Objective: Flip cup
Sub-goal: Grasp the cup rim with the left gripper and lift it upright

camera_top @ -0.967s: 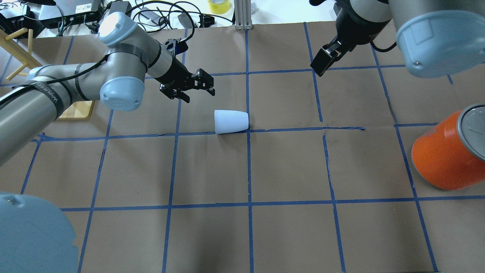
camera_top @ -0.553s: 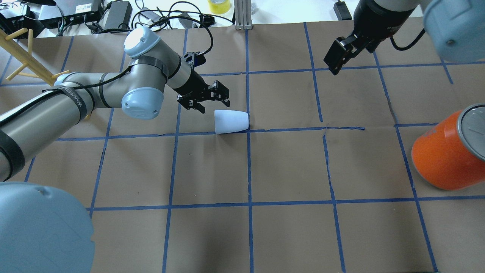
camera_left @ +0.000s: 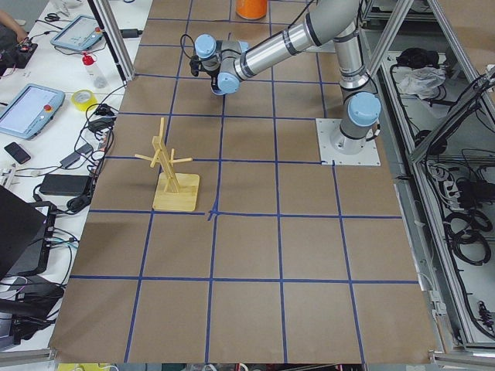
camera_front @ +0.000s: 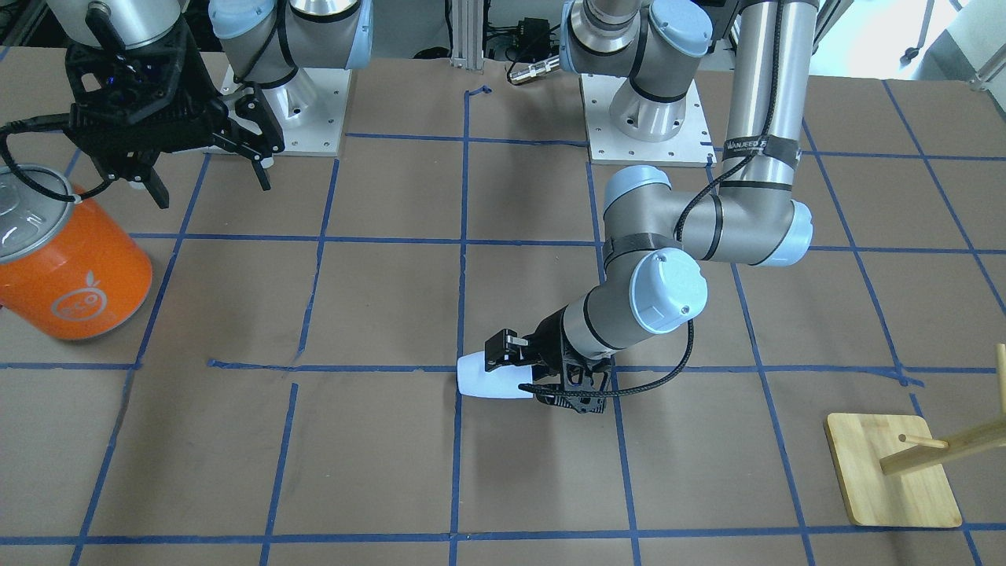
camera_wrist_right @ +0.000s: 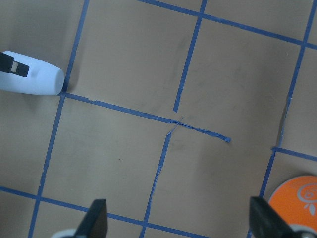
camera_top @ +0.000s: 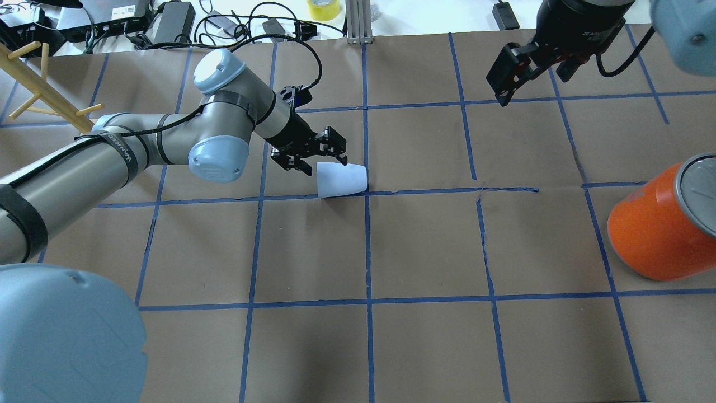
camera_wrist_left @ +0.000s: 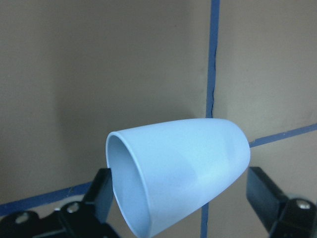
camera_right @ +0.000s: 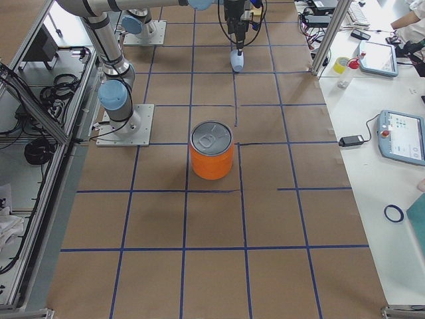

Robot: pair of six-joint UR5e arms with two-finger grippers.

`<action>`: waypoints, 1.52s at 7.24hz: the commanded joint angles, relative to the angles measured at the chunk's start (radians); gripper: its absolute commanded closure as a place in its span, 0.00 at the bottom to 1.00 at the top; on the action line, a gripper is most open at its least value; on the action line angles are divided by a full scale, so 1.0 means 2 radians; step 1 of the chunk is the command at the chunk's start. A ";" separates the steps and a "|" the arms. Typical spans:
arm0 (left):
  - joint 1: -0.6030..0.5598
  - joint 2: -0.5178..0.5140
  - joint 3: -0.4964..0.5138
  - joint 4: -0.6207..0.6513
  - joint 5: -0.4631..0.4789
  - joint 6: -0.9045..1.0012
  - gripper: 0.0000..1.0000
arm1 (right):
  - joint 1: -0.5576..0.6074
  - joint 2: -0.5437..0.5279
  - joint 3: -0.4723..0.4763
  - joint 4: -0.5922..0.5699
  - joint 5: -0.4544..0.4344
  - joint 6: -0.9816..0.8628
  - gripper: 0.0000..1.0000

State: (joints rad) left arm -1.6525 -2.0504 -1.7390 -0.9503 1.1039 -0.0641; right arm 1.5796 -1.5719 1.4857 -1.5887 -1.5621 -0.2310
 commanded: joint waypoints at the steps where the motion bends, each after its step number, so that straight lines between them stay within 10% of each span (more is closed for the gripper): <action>1: 0.000 0.000 0.000 -0.006 0.000 -0.002 1.00 | -0.002 -0.001 0.001 0.001 -0.004 0.050 0.00; 6: 0.000 0.008 0.047 -0.010 0.000 -0.123 1.00 | -0.001 0.000 0.006 -0.006 -0.005 0.058 0.00; 11: -0.007 0.014 0.151 -0.112 0.188 -0.106 1.00 | -0.001 0.000 0.006 -0.006 -0.005 0.058 0.00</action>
State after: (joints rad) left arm -1.6609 -2.0283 -1.4764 -1.1563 1.3606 -0.3110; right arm 1.5772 -1.5723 1.4972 -1.6003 -1.5723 -0.1150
